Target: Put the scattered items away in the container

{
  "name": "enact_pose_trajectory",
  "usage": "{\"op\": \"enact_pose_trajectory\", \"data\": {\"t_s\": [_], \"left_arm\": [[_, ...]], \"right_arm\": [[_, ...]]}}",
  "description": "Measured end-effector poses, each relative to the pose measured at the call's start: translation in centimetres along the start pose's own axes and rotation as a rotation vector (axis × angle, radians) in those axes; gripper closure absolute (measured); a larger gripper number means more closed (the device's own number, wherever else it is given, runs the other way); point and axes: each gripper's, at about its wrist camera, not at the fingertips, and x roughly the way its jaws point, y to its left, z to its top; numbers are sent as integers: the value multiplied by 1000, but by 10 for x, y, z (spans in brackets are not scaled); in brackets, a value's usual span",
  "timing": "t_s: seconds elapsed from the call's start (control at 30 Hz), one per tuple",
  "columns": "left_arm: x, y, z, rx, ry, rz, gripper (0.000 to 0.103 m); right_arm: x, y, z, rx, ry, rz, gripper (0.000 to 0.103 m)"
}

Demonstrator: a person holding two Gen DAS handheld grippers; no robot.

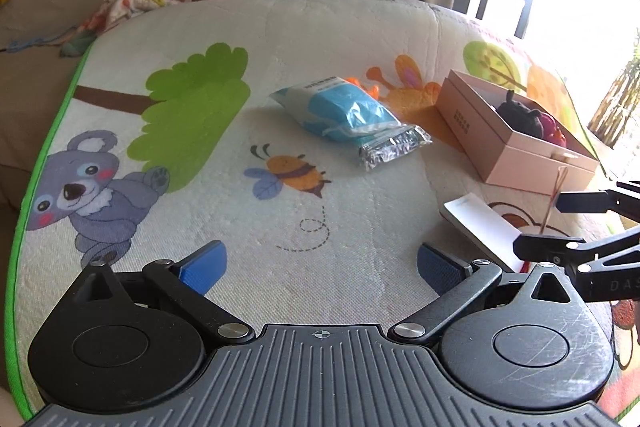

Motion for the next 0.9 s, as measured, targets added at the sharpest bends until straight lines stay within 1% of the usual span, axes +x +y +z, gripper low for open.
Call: {"op": "enact_pose_trajectory", "data": {"t_s": [0.2,0.23,0.27,0.33,0.43,0.5,0.57,0.63,0.7,0.8,0.83,0.9], "left_arm": [[11,-29,5,56,18,-57,0],[12,-34,5,66,21,-63,0],[13,-38,6,76,21,-66,0],[16,-46,8,105,18,-68,0],[22,-56,15,147,14,-58,0],[27,-61,22,159,12,-53,0],[34,-65,30,158,12,-62,0],[47,-69,41,133,25,-68,0],[62,-73,52,89,34,-56,0],[87,-77,68,7,41,-6,0],[95,-79,73,-13,41,17,0],[108,-82,80,-34,39,55,0]], "right_arm": [[-29,-21,-34,57,17,-19,21],[-31,-23,-37,64,21,-13,34],[-31,-24,-39,72,42,0,39],[-31,-26,-43,79,57,15,39],[-32,-27,-50,91,36,16,23],[-33,-31,-54,117,6,13,22],[-35,-33,-58,135,-31,-18,16],[-36,-37,-64,161,-74,-60,16],[-37,-43,-70,200,-101,-83,16],[-37,-51,-80,258,-136,-111,11],[-37,-54,-83,276,-143,-114,9],[-36,-58,-88,310,-146,-108,8]]}}
